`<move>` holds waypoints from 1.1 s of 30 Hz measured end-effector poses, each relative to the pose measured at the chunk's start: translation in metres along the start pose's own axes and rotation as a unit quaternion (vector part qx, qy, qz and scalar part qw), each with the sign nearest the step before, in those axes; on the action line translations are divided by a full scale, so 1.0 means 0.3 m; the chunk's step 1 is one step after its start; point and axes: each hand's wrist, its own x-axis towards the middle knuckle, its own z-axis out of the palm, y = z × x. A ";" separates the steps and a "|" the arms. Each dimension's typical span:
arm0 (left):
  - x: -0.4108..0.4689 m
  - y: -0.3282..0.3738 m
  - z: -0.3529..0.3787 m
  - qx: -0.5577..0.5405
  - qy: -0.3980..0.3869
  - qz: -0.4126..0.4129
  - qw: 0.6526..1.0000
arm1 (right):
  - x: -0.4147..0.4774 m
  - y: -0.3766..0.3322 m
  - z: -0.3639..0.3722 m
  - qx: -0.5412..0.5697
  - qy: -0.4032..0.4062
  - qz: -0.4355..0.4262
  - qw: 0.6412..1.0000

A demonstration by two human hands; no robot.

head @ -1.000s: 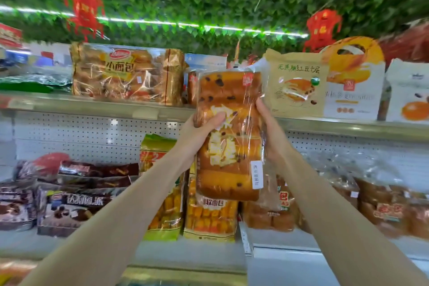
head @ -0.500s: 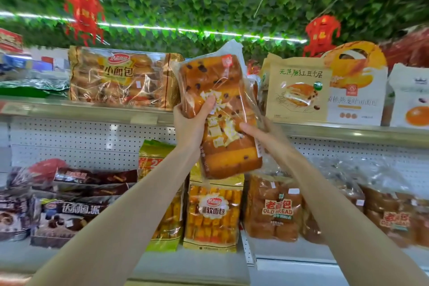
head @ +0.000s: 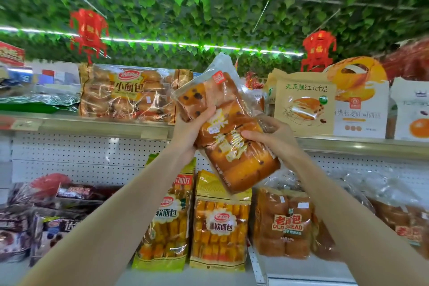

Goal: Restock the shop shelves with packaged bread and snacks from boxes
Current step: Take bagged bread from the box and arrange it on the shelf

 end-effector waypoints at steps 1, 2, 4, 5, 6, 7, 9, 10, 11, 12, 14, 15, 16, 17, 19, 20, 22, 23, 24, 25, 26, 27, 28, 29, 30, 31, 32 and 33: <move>0.004 -0.005 -0.002 -0.014 0.009 0.005 1.000 | 0.011 -0.009 0.001 -0.011 -0.001 -0.001 1.000; 0.009 -0.011 0.000 -0.030 0.025 0.012 0.999 | 0.021 -0.014 0.000 -0.023 0.002 -0.002 1.000; 0.015 -0.017 0.009 -0.067 0.064 0.016 0.996 | 0.028 -0.025 0.008 -0.057 0.025 -0.022 0.998; 0.021 -0.019 0.014 -0.087 0.081 0.013 0.993 | 0.035 -0.019 0.014 -0.088 0.054 -0.031 0.994; 0.024 -0.020 0.020 -0.103 0.094 0.012 0.990 | 0.039 -0.013 0.021 -0.136 0.086 -0.033 0.986; 0.028 -0.021 0.023 -0.115 0.105 0.014 0.988 | 0.042 -0.010 0.030 -0.190 0.114 -0.030 0.975; 0.034 -0.020 0.033 -0.137 0.121 0.014 0.983 | 0.027 -0.004 0.043 -0.241 0.171 -0.023 0.955; 0.038 -0.020 0.038 -0.146 0.127 0.011 0.981 | 0.016 0.001 0.047 -0.218 0.191 -0.013 0.957; 0.039 -0.018 0.044 -0.155 0.134 0.009 0.979 | 0.004 0.007 0.054 -0.170 0.203 -0.004 0.964; 0.043 -0.017 0.050 -0.164 0.139 0.007 0.977 | -0.006 0.018 0.063 -0.106 0.205 0.000 0.973; 0.043 -0.011 0.067 -0.181 0.144 0.003 0.973 | -0.018 0.045 0.085 0.030 0.182 0.011 0.983; 0.042 -0.011 0.075 -0.185 0.147 0.002 0.972 | -0.016 0.055 0.096 0.096 0.170 0.023 0.980; 0.042 -0.012 0.083 -0.185 0.149 0.004 0.971 | -0.013 0.058 0.104 0.151 0.160 0.042 0.975; 0.039 -0.015 0.091 -0.182 0.151 0.007 0.972 | -0.009 0.060 0.112 0.190 0.153 0.056 0.968; 0.033 -0.020 0.099 -0.176 0.152 0.010 0.973 | -0.005 0.063 0.124 0.250 0.159 0.069 0.953; 0.030 -0.021 0.100 -0.180 0.150 0.010 0.972 | -0.006 0.069 0.132 0.273 0.173 0.076 0.943; 0.026 -0.021 0.099 -0.191 0.147 0.010 0.970 | -0.014 0.085 0.149 0.314 0.176 0.088 0.929; 0.026 -0.022 0.098 -0.193 0.147 0.010 0.970 | -0.018 0.089 0.153 0.324 0.170 0.090 0.926; 0.027 -0.022 0.096 -0.190 0.146 0.010 0.971 | -0.018 0.088 0.156 0.326 0.166 0.091 0.926; 0.029 -0.022 0.093 -0.185 0.143 0.009 0.972 | -0.014 0.082 0.154 0.322 0.171 0.092 0.927; 0.030 -0.021 0.089 -0.181 0.137 0.007 0.974 | -0.008 0.073 0.149 0.314 0.181 0.086 0.928; 0.029 -0.023 0.084 -0.179 0.130 0.006 0.975 | 0.000 0.063 0.142 0.301 0.196 0.074 0.930; 0.032 -0.025 0.072 -0.173 0.121 0.005 0.977 | 0.007 0.049 0.132 0.289 0.208 0.064 0.932; 0.033 -0.023 0.062 -0.161 0.113 0.006 0.980 | 0.016 0.037 0.122 0.279 0.215 0.060 0.934; 0.031 -0.017 0.049 -0.150 0.108 0.008 0.983 | 0.029 0.030 0.108 0.272 0.220 0.054 0.935; 0.034 -0.012 0.033 -0.135 0.104 0.009 0.985 | 0.039 0.022 0.093 0.262 0.223 0.050 0.938; 0.035 -0.004 0.016 -0.118 0.102 0.009 0.988 | 0.046 0.014 0.079 0.250 0.224 0.050 0.941; 0.037 0.003 0.001 -0.101 0.102 0.010 0.990 | 0.054 0.012 0.065 0.235 0.229 0.054 0.943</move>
